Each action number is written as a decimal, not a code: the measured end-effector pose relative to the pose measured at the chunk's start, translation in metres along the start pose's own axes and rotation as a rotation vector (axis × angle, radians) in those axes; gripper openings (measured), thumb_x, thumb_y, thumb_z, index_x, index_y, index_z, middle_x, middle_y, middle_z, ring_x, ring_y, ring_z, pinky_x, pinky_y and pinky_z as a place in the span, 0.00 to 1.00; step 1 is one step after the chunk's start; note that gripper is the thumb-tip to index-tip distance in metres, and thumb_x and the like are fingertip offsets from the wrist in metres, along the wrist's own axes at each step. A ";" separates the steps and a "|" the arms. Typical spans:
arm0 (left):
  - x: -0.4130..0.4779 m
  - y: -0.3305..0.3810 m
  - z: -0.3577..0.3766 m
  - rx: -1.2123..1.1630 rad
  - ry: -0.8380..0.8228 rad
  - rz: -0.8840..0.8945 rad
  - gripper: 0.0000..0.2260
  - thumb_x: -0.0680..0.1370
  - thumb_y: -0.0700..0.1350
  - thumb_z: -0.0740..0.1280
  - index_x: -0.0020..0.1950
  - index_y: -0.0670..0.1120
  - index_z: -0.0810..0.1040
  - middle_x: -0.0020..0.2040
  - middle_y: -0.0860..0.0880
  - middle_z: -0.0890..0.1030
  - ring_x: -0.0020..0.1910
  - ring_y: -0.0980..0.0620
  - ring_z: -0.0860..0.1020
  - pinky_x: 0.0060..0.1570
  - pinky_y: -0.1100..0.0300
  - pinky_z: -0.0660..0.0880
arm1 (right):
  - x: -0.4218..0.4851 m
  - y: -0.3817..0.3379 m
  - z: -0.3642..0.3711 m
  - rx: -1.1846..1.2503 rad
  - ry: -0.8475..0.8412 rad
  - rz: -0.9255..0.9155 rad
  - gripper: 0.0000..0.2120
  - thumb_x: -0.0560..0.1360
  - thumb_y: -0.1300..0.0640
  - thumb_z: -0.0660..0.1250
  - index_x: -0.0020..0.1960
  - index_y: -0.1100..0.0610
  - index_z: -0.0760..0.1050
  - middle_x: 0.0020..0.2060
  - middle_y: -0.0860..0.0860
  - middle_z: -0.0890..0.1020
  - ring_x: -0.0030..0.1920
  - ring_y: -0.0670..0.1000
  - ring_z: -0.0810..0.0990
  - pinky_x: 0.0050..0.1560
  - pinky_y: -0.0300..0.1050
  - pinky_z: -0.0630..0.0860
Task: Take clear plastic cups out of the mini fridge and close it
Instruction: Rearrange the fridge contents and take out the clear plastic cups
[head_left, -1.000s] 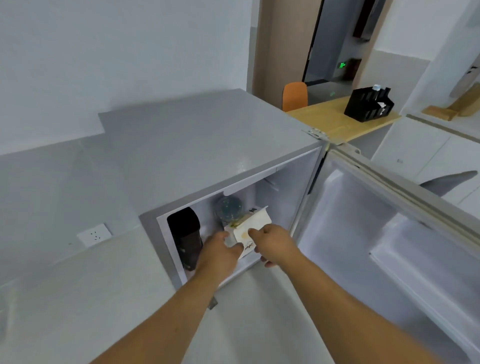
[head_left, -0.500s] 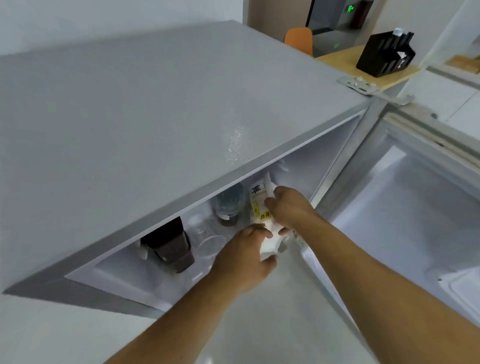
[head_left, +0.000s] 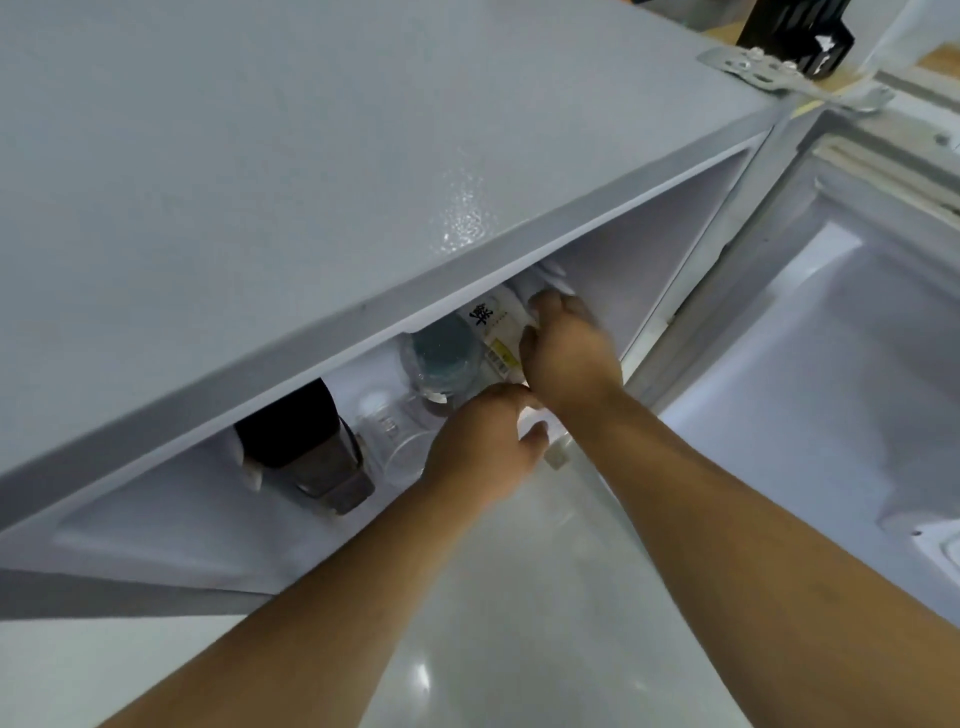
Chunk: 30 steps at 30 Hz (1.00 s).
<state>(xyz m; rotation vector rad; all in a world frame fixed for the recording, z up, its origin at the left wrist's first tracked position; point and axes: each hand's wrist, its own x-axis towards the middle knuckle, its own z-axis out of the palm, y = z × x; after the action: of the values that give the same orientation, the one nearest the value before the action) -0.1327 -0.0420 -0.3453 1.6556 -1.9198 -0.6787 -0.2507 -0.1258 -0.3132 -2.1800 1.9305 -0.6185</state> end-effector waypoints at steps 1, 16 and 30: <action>-0.009 -0.004 -0.002 -0.065 0.045 -0.077 0.04 0.78 0.51 0.69 0.51 0.54 0.80 0.49 0.52 0.86 0.48 0.51 0.83 0.46 0.57 0.80 | -0.007 -0.002 -0.004 -0.027 0.073 -0.031 0.19 0.78 0.59 0.66 0.68 0.58 0.73 0.62 0.59 0.78 0.58 0.61 0.77 0.52 0.51 0.76; 0.021 -0.010 -0.048 -1.014 0.526 -0.802 0.18 0.77 0.44 0.67 0.66 0.55 0.75 0.57 0.44 0.84 0.49 0.43 0.84 0.38 0.54 0.83 | 0.001 -0.050 0.011 0.651 -0.271 0.385 0.15 0.80 0.59 0.64 0.65 0.52 0.78 0.60 0.53 0.82 0.53 0.58 0.84 0.56 0.57 0.82; -0.042 -0.021 0.001 -0.959 0.347 -0.721 0.10 0.80 0.48 0.71 0.60 0.45 0.81 0.47 0.42 0.85 0.28 0.54 0.80 0.31 0.59 0.79 | -0.080 -0.006 0.013 0.784 -0.310 0.509 0.06 0.79 0.49 0.69 0.54 0.49 0.80 0.41 0.53 0.84 0.26 0.47 0.78 0.27 0.41 0.76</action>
<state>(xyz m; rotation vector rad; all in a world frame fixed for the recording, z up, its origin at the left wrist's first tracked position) -0.1124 -0.0031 -0.3628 1.5861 -0.5155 -1.2214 -0.2457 -0.0490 -0.3381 -1.1755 1.5945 -0.7198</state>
